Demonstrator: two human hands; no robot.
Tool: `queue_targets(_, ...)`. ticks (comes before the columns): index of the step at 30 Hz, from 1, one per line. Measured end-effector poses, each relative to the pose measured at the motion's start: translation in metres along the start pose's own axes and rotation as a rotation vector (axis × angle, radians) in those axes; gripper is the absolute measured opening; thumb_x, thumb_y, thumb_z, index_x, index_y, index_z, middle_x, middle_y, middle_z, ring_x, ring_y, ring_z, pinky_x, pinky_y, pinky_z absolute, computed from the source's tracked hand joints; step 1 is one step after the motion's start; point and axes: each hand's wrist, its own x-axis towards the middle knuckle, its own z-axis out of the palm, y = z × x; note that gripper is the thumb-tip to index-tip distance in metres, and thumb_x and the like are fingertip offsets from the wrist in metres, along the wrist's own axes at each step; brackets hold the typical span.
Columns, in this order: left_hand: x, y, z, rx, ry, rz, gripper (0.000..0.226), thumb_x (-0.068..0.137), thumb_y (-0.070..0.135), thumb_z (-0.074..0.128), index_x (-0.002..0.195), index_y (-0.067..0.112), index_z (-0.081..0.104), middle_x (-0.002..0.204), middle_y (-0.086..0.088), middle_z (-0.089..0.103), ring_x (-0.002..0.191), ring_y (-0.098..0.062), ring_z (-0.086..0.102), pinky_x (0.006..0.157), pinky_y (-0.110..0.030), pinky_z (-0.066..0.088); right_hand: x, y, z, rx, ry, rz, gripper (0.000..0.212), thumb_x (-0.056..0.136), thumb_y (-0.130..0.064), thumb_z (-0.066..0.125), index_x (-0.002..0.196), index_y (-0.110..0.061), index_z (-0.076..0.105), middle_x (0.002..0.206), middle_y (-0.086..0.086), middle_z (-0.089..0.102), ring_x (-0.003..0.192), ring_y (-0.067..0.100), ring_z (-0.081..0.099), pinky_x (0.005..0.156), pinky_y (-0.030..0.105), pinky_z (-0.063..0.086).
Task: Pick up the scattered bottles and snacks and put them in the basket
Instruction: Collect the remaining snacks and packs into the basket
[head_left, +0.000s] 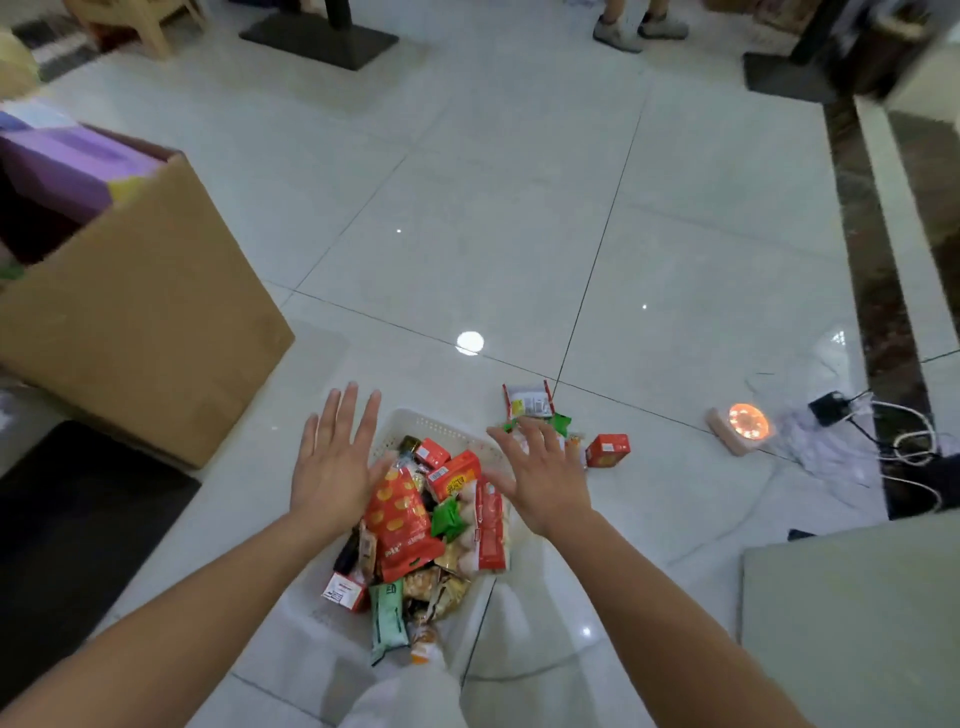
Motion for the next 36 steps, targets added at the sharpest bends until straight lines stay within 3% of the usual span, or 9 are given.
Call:
queue_targets(1,-0.002,0.004,-0.032,0.005,0.016,0.017,0.075,0.091,0.062,-0.001,0.151,0.018,0.012,0.157,-0.014,0.016,0.144,-0.031,0.018,0.112,-0.049,0.022,-0.011,0.001,-0.031,0.010,0.033,0.008,0.092,0.080,-0.066,-0.022,0.137,-0.034,0.043,0.142,0.010,0.046,0.128,0.033,0.047,0.095,0.057,0.043)
queue_targets(5,-0.017,0.025,-0.164,0.000,0.058,0.076,0.072,0.094,0.059,0.003,0.150,0.017,0.017,0.157,-0.012,0.018,0.144,-0.031,0.019,0.112,-0.051,0.023,-0.058,0.001,-0.161,0.009,0.024,0.004,0.097,0.065,-0.072,-0.022,0.147,-0.035,0.013,0.157,0.003,0.012,0.145,0.025,0.010,0.114,0.054,0.015)
queue_targets(8,-0.034,0.043,-0.249,-0.023,0.117,0.091,0.070,0.094,0.057,0.008,0.150,0.015,0.016,0.157,-0.014,0.017,0.144,-0.033,0.018,0.113,-0.051,0.020,-0.092,-0.008,-0.254,0.060,0.124,0.047,0.097,0.069,-0.070,-0.023,0.147,-0.032,0.020,0.155,0.005,0.020,0.144,0.025,0.016,0.115,0.054,0.013)
queue_targets(12,-0.048,0.062,-0.331,-0.051,0.170,0.083,0.070,0.094,0.056,0.016,0.151,0.016,0.011,0.158,-0.013,0.013,0.146,-0.032,0.011,0.115,-0.050,0.014,-0.130,0.000,-0.336,0.062,0.110,0.108,0.062,0.092,-0.058,0.011,0.148,-0.032,0.017,0.156,0.002,0.017,0.145,0.024,0.011,0.117,0.051,0.008)
queue_targets(14,-0.048,0.068,-0.354,-0.056,0.183,0.098,0.070,0.095,0.057,0.021,0.151,0.018,0.002,0.160,-0.011,0.003,0.147,-0.030,0.002,0.116,-0.049,0.006,-0.143,0.011,-0.361,0.095,0.117,0.175,0.058,0.095,-0.057,0.019,0.148,-0.032,0.017,0.156,0.001,0.016,0.144,0.023,0.010,0.117,0.050,0.007)
queue_targets(17,-0.043,0.075,-0.374,-0.067,0.194,0.111,0.071,0.095,0.051,0.026,0.151,0.019,-0.003,0.160,-0.009,-0.005,0.147,-0.029,-0.006,0.117,-0.047,-0.001,-0.160,0.029,-0.374,0.121,0.199,0.245,0.081,0.077,-0.068,-0.003,0.146,-0.033,0.021,0.154,0.002,0.020,0.143,0.024,0.014,0.116,0.051,0.009)
queue_targets(21,-0.040,0.082,-0.382,-0.077,0.176,0.089,0.071,0.097,0.051,0.026,0.152,0.019,-0.004,0.159,-0.009,-0.010,0.147,-0.029,-0.010,0.116,-0.047,-0.005,-0.174,0.054,-0.375,0.129,0.178,0.314,0.059,0.095,-0.058,0.019,0.147,-0.031,0.020,0.154,0.004,0.018,0.143,0.025,0.013,0.117,0.052,0.007)
queue_targets(28,-0.014,0.124,-0.396,-0.062,0.174,-0.020,0.072,0.095,0.054,0.022,0.151,0.019,-0.008,0.159,-0.008,-0.014,0.146,-0.029,-0.013,0.116,-0.046,-0.007,-0.147,0.115,-0.389,0.040,0.195,0.208,0.097,0.069,-0.073,-0.019,0.147,-0.030,0.021,0.153,0.006,0.021,0.142,0.028,0.017,0.115,0.054,0.009)
queue_targets(36,0.008,0.173,-0.389,-0.083,0.159,-0.190,0.072,0.096,0.055,0.021,0.151,0.020,-0.008,0.159,-0.008,-0.014,0.146,-0.029,-0.013,0.116,-0.046,-0.007,-0.085,0.184,-0.394,0.041,0.179,0.109,0.090,0.074,-0.074,-0.012,0.147,-0.030,0.019,0.153,0.005,0.019,0.142,0.028,0.016,0.116,0.052,0.007)
